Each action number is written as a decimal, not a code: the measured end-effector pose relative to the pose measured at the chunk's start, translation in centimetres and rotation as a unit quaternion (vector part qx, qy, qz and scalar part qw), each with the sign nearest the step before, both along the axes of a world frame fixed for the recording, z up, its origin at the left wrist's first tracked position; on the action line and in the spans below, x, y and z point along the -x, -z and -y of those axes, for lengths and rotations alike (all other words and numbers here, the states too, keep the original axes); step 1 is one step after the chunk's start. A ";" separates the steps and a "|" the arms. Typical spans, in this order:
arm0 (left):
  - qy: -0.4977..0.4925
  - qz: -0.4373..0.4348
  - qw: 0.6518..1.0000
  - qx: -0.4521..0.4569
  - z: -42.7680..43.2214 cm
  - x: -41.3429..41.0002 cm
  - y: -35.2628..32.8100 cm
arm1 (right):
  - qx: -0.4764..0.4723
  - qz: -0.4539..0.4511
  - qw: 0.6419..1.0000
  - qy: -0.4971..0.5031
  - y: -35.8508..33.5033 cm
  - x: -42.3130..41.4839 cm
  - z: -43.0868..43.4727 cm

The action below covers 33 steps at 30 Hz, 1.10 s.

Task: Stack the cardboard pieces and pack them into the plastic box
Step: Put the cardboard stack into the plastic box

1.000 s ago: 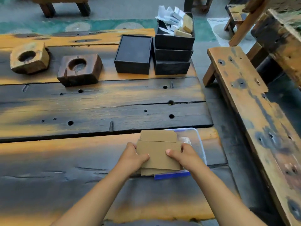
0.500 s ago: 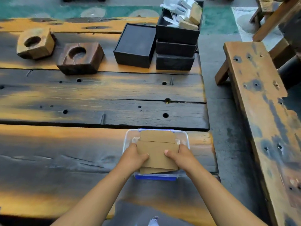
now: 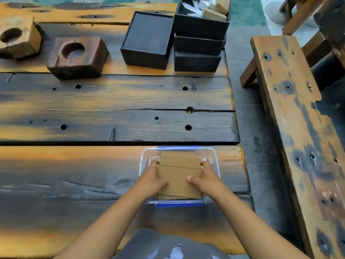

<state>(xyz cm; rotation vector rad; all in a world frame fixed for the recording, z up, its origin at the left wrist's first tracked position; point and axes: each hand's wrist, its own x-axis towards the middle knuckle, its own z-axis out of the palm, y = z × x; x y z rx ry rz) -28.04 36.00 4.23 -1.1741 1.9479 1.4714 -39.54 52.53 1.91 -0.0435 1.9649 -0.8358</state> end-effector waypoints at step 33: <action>0.110 0.059 0.978 0.169 -1.5 -2.1 -0.3 | -0.116 -0.212 0.948 -0.205 -2.4 -2.5 -1.2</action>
